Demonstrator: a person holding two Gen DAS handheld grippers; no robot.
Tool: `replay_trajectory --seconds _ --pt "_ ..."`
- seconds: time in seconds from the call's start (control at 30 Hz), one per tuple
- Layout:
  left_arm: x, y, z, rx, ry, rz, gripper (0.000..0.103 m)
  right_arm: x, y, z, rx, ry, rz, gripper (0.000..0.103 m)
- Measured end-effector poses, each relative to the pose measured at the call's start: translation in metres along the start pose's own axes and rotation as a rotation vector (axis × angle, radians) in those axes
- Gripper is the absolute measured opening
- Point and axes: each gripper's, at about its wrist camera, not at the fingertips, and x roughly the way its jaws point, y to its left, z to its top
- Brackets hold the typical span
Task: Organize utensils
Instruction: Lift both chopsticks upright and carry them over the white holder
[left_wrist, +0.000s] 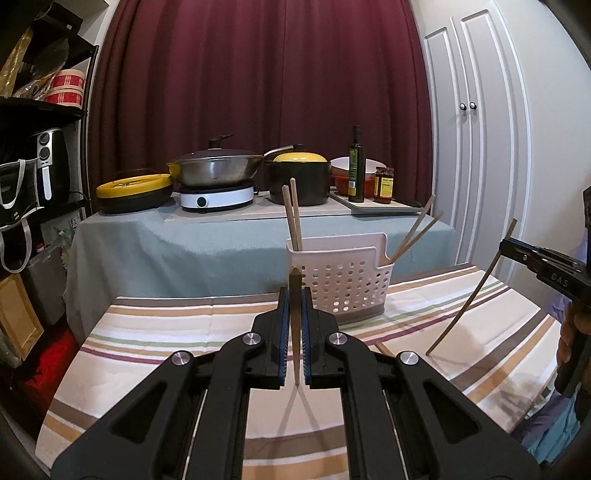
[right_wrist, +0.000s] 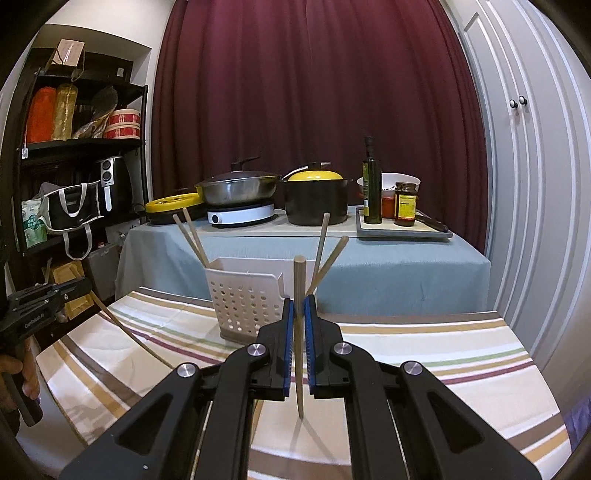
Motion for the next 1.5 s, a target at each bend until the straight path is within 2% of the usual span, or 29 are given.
replay_trajectory --seconds 0.23,0.4,0.6,0.87,0.97,1.2,1.37,1.5 --pt "0.007 0.005 0.019 -0.029 0.006 -0.027 0.006 0.004 -0.002 0.015 0.005 -0.019 0.004 0.007" --pt "0.007 0.007 0.043 -0.045 -0.023 -0.054 0.006 0.007 -0.006 0.032 0.02 -0.045 0.026 0.007" --pt "0.008 -0.001 0.078 -0.017 -0.096 -0.085 0.006 0.011 -0.003 0.059 0.008 -0.101 0.06 0.007" --pt "0.016 -0.018 0.131 0.033 -0.235 -0.114 0.006 0.024 0.001 0.098 -0.014 -0.186 0.099 0.007" --pt "0.028 -0.024 0.151 0.044 -0.281 -0.121 0.006 0.034 0.0 0.111 -0.008 -0.208 0.11 0.007" --pt "0.064 -0.032 0.181 0.059 -0.329 -0.116 0.006 0.059 -0.004 0.131 -0.005 -0.241 0.104 0.007" --pt "0.092 -0.031 0.184 0.068 -0.32 -0.101 0.006 0.085 -0.004 0.132 -0.005 -0.232 0.097 0.007" --pt "0.119 -0.029 0.173 0.068 -0.294 -0.08 0.006 0.107 -0.001 0.122 -0.009 -0.197 0.096 0.007"
